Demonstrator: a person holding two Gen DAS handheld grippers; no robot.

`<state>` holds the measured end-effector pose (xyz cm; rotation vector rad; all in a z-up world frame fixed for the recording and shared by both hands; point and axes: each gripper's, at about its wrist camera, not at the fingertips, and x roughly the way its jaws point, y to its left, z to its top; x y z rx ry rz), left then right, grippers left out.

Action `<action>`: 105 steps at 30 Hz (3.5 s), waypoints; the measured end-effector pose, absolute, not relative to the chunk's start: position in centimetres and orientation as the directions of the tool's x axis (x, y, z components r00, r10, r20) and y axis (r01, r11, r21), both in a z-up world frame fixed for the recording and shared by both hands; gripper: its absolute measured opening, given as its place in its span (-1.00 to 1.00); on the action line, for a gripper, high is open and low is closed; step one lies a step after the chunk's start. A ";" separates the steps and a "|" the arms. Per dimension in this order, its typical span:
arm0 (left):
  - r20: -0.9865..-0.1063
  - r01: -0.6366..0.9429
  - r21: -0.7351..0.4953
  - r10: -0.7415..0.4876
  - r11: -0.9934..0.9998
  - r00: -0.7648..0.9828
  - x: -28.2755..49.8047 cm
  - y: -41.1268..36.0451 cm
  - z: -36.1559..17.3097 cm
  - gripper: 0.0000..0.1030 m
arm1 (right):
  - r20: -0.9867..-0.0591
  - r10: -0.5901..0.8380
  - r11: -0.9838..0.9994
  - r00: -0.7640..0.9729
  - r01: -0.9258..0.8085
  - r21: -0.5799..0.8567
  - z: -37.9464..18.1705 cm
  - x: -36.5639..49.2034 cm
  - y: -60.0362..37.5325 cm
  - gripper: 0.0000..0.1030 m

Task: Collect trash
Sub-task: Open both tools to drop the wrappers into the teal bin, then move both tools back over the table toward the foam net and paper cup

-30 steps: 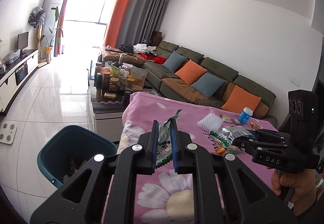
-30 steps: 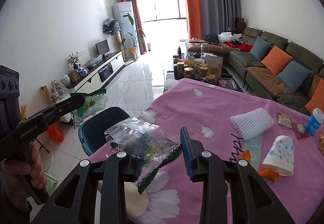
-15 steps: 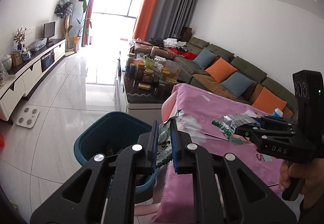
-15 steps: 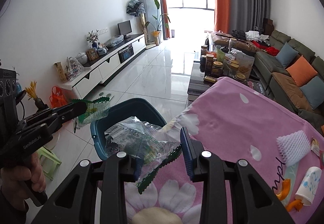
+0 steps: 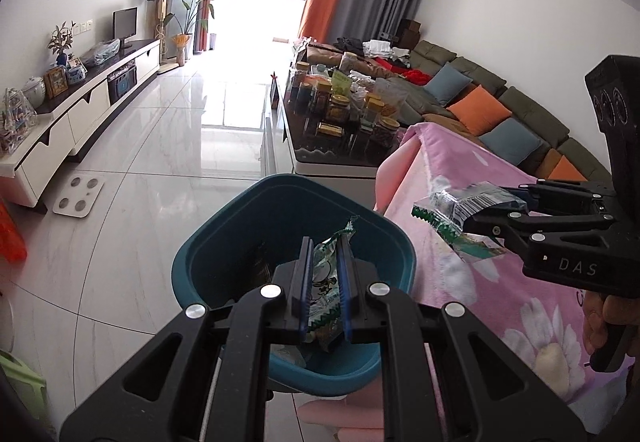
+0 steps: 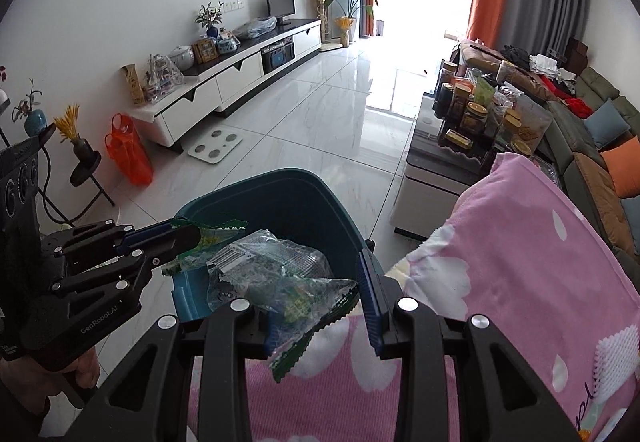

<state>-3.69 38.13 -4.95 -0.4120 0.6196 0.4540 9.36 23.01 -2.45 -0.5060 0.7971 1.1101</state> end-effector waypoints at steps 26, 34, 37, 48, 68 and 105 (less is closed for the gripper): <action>-0.722 -0.575 -0.214 0.268 0.790 0.637 1.8 42.1 -11.6 -0.31 | -0.901 0.413 0.265 0.134 -0.964 -0.022 -7.5 10.4 30.1 -0.08; -0.717 -0.577 -0.219 0.271 0.787 0.642 1.4 41.7 -11.9 0.07 | -0.886 0.444 0.277 0.138 -0.961 -0.010 -6.3 10.7 29.0 0.13; -0.708 -0.573 -0.210 0.281 0.792 0.648 1.5 41.2 -11.5 0.18 | -0.874 0.463 0.283 0.147 -0.959 -0.011 -5.7 10.7 28.4 0.18; -0.632 -0.589 -0.145 0.383 0.795 0.673 0.3 39.1 -6.8 0.89 | -0.801 0.561 0.346 0.210 -0.938 -0.004 -1.9 11.2 23.8 0.52; -0.472 -0.474 -0.151 0.358 0.868 0.806 -1.5 28.1 2.0 0.89 | -0.593 0.683 0.561 0.427 -0.826 0.052 2.1 9.7 5.7 0.86; -0.551 -0.010 -0.123 -0.060 0.992 0.832 13.4 9.5 -1.8 0.89 | -0.688 0.398 0.917 0.607 -0.272 0.290 -6.5 22.5 -16.5 0.86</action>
